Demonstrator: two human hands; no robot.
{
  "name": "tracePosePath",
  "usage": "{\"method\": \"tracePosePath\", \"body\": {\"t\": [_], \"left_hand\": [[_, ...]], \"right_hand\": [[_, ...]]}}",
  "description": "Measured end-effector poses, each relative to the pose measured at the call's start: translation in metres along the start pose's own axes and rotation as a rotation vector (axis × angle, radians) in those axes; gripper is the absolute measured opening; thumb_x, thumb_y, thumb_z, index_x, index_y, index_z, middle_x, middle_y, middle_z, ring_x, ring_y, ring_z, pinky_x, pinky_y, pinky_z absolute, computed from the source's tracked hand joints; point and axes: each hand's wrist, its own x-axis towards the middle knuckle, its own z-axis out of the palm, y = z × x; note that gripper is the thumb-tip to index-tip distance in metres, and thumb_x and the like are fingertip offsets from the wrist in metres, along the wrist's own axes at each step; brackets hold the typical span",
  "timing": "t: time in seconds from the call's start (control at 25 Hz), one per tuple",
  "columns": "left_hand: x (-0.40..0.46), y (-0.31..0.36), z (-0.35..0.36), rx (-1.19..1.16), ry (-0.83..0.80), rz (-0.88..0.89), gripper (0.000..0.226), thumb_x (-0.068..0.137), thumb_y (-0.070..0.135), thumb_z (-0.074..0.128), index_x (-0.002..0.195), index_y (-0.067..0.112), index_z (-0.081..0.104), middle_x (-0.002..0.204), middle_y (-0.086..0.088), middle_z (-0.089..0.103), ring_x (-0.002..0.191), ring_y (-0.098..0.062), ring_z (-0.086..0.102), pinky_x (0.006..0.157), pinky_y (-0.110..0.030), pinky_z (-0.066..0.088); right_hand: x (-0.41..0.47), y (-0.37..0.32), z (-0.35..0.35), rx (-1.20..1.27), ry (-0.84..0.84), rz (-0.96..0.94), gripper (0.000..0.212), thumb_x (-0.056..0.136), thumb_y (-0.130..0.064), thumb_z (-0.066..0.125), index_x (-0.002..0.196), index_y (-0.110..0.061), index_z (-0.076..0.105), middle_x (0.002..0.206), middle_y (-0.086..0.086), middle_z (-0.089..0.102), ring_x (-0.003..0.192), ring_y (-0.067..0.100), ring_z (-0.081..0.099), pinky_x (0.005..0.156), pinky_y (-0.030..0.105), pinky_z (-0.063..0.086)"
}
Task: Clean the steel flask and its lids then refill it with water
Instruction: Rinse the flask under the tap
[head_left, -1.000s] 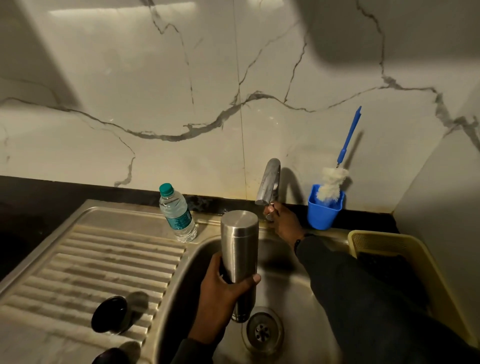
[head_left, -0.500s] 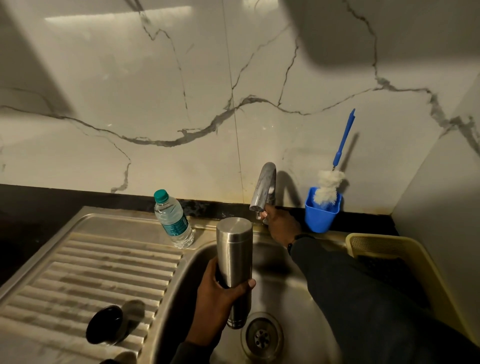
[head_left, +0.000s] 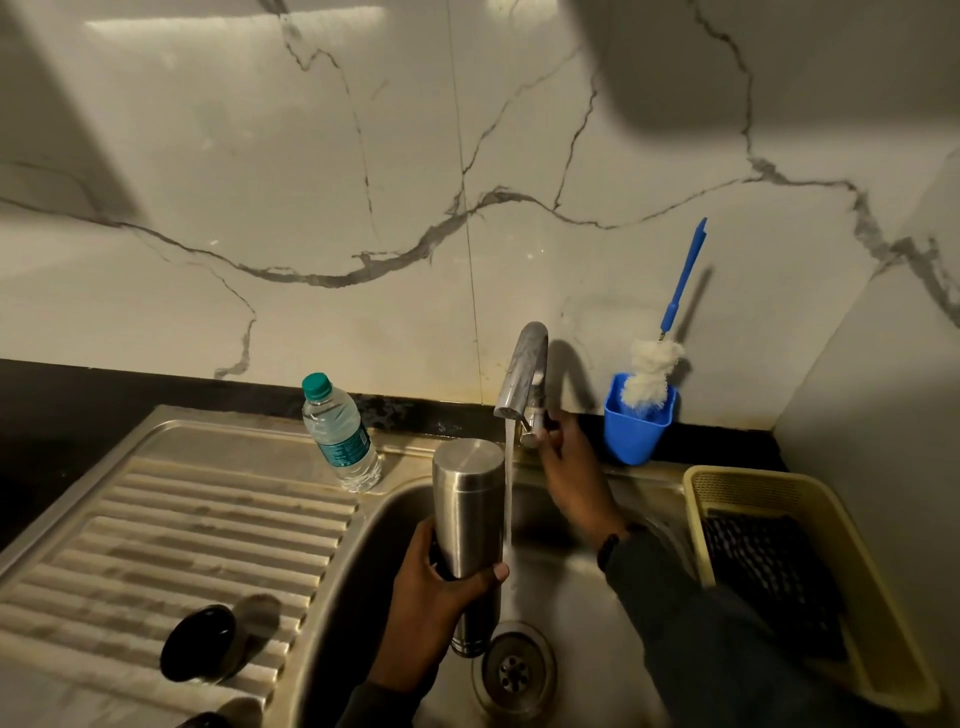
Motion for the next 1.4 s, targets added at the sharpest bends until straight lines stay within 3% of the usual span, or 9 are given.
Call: {"method": "tracePosePath", "body": {"t": [0.16,0.28,0.4,0.6,0.76,0.92,1.08,1.24,1.4], "left_hand": [[-0.005,-0.004,0.0,-0.012,-0.048,-0.009,0.066,0.066,0.013,0.091,0.119,0.029,0.057,0.106,0.013,0.071,0.098,-0.005,0.068,0.079,-0.024,0.054],[-0.008,-0.002,0.002,-0.015,-0.111,0.006,0.062,0.069,0.006,0.088,0.12,0.026,0.059,0.105,0.001,0.072,0.094,-0.013,0.07,0.079,-0.029,0.056],[-0.009,0.002,0.007,0.006,-0.193,0.029,0.057,0.077,-0.008,0.076,0.121,0.022,0.058,0.098,-0.01,0.071,0.078,-0.022,0.067,0.065,-0.028,0.054],[0.001,0.019,-0.002,0.02,-0.334,0.059,0.069,0.074,0.018,0.074,0.137,0.024,0.049,0.127,0.01,0.067,0.121,-0.009,0.06,0.093,-0.021,0.05],[0.021,0.045,-0.001,-0.163,-0.287,0.094,0.044,0.099,0.037,0.049,0.14,0.021,0.051,0.136,0.0,0.063,0.128,-0.019,0.056,0.105,-0.038,0.044],[0.044,0.074,0.027,-0.175,-0.138,0.021,0.032,0.097,0.032,0.062,0.125,0.018,0.062,0.118,-0.007,0.071,0.109,-0.025,0.068,0.093,-0.039,0.056],[0.062,0.077,0.043,-0.183,0.068,-0.078,0.017,0.095,0.025,0.064,0.107,0.013,0.07,0.102,-0.008,0.074,0.099,-0.026,0.07,0.08,-0.034,0.059],[0.062,0.066,0.044,-0.056,-0.132,0.194,0.027,0.095,0.037,0.064,0.115,0.019,0.067,0.109,-0.005,0.07,0.106,-0.023,0.067,0.095,-0.044,0.056],[0.055,0.05,0.051,0.399,-0.04,0.461,0.058,0.083,0.053,0.068,0.131,0.021,0.057,0.131,0.001,0.054,0.119,-0.009,0.054,0.099,-0.023,0.047]], "right_hand": [[-0.074,-0.002,-0.015,0.257,-0.089,0.023,0.028,0.095,-0.038,0.051,0.123,-0.035,0.053,0.123,-0.013,0.057,0.115,0.01,0.055,0.083,0.022,0.045],[-0.099,-0.01,-0.011,0.264,-0.386,-0.031,0.071,0.077,-0.048,0.072,0.137,-0.047,0.034,0.131,-0.031,0.048,0.121,-0.008,0.046,0.098,0.025,0.044],[-0.103,-0.012,0.003,0.208,-0.368,-0.11,0.09,0.065,-0.034,0.087,0.134,-0.047,0.031,0.123,-0.039,0.05,0.119,-0.013,0.047,0.097,0.015,0.043],[-0.092,-0.016,0.007,0.211,-0.171,-0.118,0.081,0.066,-0.024,0.087,0.128,-0.044,0.038,0.125,-0.025,0.054,0.116,-0.01,0.051,0.094,0.015,0.045],[-0.077,-0.02,0.009,0.183,-0.083,-0.141,0.084,0.068,-0.022,0.085,0.134,-0.037,0.036,0.131,-0.018,0.053,0.12,-0.001,0.05,0.1,0.024,0.045],[-0.07,-0.025,0.01,0.182,-0.08,-0.189,0.077,0.074,-0.012,0.08,0.133,-0.036,0.038,0.124,-0.019,0.054,0.114,-0.014,0.05,0.086,0.007,0.046],[-0.07,-0.019,0.012,0.065,-0.061,-0.239,0.082,0.075,-0.009,0.078,0.128,-0.053,0.033,0.125,-0.032,0.046,0.117,-0.019,0.044,0.087,0.003,0.041],[-0.066,-0.013,0.0,0.122,-0.138,-0.159,0.079,0.075,-0.001,0.076,0.129,-0.045,0.039,0.121,-0.021,0.057,0.113,-0.012,0.052,0.087,0.01,0.047],[-0.071,-0.016,-0.002,0.083,-0.102,-0.198,0.042,0.09,0.0,0.059,0.129,-0.014,0.05,0.113,0.0,0.064,0.111,0.022,0.062,0.076,0.008,0.05]]}}
